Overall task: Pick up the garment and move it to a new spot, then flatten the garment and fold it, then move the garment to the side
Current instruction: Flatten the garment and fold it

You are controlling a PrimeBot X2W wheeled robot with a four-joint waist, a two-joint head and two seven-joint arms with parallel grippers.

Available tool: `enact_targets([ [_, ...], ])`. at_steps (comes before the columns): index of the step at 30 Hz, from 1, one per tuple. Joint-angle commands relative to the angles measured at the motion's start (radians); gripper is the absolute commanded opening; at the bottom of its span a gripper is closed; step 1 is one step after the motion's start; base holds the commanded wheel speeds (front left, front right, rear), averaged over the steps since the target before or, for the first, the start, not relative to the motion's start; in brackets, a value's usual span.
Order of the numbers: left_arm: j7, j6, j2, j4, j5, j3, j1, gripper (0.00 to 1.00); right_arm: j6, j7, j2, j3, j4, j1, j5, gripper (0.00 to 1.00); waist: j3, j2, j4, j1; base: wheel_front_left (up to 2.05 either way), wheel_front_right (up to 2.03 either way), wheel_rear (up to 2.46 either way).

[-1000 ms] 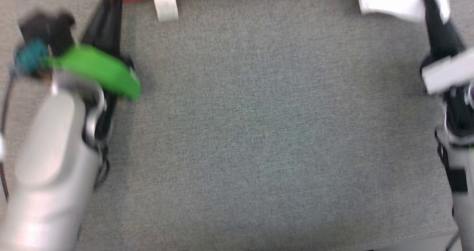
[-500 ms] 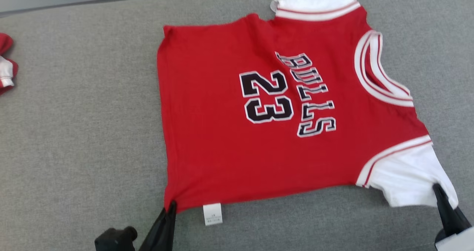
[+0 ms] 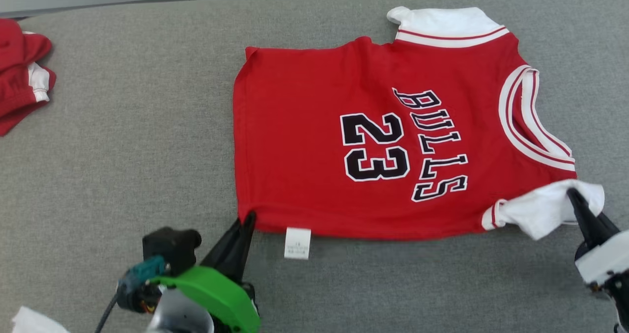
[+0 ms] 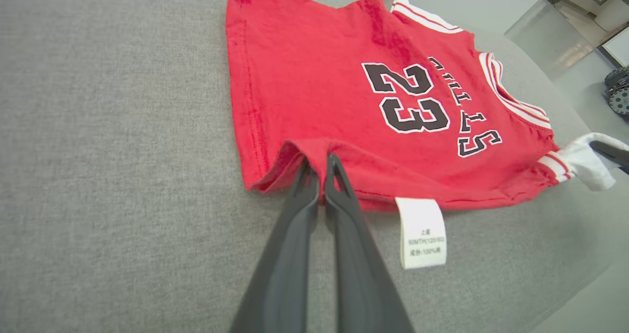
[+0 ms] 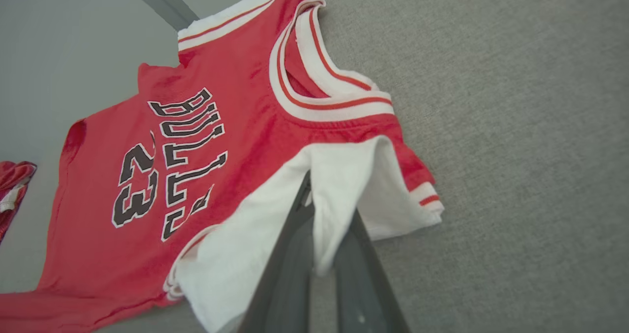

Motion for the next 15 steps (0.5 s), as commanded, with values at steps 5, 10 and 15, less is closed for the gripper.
enact_targets([
  [5,0.099,-0.014,0.022,0.061,0.037,-0.001,-0.177,0.00,0.000,0.093,-0.050,0.030,0.063,-0.185,-0.055,0.00,0.033,0.0000,0.011,0.0001,0.00,0.00,0.00],
  [10,0.172,-0.042,0.006,0.163,0.026,-0.023,-0.287,0.00,0.000,0.129,-0.076,0.053,0.130,-0.301,-0.097,0.00,0.048,0.0000,0.021,0.0001,0.00,0.00,0.00],
  [15,0.129,-0.039,-0.042,0.248,0.011,-0.008,-0.333,1.00,0.000,0.101,-0.074,0.068,0.151,-0.339,-0.143,1.00,0.059,0.0000,0.014,0.0001,0.00,0.00,0.00],
])
